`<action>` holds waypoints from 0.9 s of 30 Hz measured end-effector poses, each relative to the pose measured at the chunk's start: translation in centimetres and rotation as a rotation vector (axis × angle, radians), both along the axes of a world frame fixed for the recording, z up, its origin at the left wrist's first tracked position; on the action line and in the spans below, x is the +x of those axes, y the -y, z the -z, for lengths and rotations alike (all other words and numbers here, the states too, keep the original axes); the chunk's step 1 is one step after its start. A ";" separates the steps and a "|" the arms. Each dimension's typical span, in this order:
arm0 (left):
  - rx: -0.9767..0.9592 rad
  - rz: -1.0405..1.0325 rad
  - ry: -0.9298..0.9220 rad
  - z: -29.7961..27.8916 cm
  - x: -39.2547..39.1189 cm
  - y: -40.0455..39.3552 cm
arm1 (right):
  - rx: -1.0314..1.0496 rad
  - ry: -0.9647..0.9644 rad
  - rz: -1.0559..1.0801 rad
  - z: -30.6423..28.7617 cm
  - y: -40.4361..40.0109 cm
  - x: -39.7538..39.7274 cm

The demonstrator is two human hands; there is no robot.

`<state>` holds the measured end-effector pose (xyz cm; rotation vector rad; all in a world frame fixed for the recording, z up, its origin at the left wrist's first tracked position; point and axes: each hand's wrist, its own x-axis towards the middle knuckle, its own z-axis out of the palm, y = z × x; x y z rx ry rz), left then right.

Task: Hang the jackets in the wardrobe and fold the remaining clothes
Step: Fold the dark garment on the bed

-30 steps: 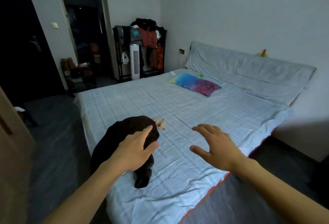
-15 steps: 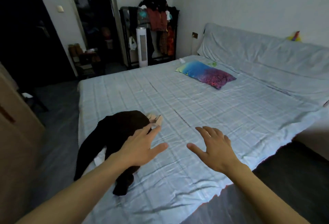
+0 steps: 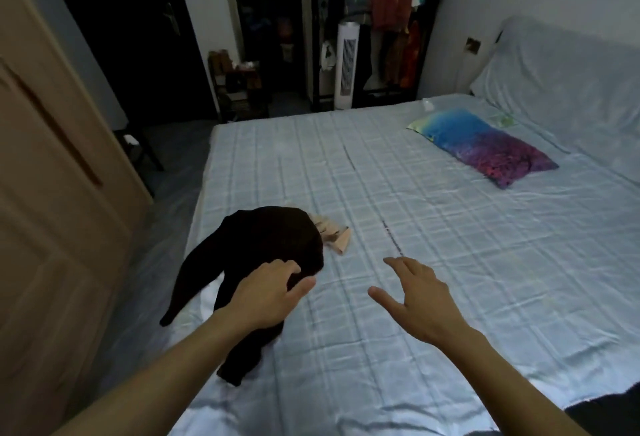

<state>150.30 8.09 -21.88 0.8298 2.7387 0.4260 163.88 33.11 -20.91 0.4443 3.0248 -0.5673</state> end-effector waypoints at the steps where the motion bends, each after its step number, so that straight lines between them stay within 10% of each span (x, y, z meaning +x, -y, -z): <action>1: 0.014 -0.019 0.003 0.5 -1.2 0.0 | 0.010 0.011 -0.017 0.3 -0.1 -1.2; 12: -0.057 -0.152 -0.105 6.6 -10.8 1.5 | 0.144 0.116 -0.187 2.1 -0.7 -15.9; 27: -0.028 -0.629 0.290 14.9 -10.2 9.5 | -0.039 0.309 -0.524 14.7 3.8 -27.7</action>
